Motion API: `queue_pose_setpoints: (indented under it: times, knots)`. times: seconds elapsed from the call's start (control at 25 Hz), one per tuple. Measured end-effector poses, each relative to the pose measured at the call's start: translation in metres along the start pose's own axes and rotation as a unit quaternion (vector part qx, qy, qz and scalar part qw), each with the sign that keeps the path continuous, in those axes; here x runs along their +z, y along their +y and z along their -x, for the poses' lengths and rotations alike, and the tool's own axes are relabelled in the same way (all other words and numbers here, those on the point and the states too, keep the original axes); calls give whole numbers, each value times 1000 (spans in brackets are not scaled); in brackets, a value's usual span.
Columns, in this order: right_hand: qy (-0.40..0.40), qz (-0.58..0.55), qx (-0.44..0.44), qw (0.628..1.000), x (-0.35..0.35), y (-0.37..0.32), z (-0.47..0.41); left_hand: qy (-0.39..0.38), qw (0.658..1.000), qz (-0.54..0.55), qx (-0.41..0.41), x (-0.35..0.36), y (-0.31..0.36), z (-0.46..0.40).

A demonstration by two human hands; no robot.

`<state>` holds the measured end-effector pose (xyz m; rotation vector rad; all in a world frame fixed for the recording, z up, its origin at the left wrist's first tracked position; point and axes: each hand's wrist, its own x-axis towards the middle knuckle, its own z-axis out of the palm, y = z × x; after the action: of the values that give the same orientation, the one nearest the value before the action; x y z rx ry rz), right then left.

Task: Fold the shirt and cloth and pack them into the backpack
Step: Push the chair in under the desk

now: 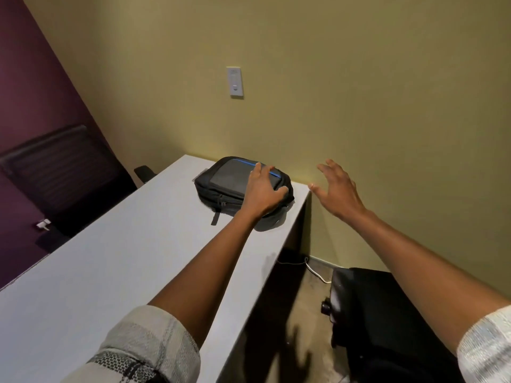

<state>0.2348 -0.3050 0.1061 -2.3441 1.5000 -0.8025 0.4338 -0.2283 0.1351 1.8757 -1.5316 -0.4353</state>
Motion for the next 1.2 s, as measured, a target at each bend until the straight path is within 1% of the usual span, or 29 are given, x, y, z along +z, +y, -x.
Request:
queue_pose_setpoints:
  times: [0.24, 0.44, 0.6, 0.76, 0.88, 1.04, 1.12, 1.2]
  knots:
    - [15, 20, 44, 999, -76, 69, 91, -54, 998, 27, 30, 79, 89, 69]
    - [12, 42, 106, 993, -133, 136, 188, -111, 991, 33, 60, 157, 153, 139]
    - [-6, 61, 170, 984, -161, 189, 270, -190, 977, 37, 86, 221, 192, 202]
    - [-47, 98, 236, 966, -166, 243, 349, -312, 945, -3, 95, 284, 191, 256]
    - [-80, 117, 276, 951, -159, 275, 400, -356, 930, -25, 89, 316, 176, 284]
    - [-128, 153, 297, 934, -149, 303, 443, -374, 919, -81, 93, 336, 156, 301]
    - [-113, 164, 286, 937, -147, 310, 452, -352, 917, -136, 129, 339, 151, 307]
    - [-113, 174, 264, 942, -149, 311, 453, -319, 917, -170, 168, 339, 150, 313]
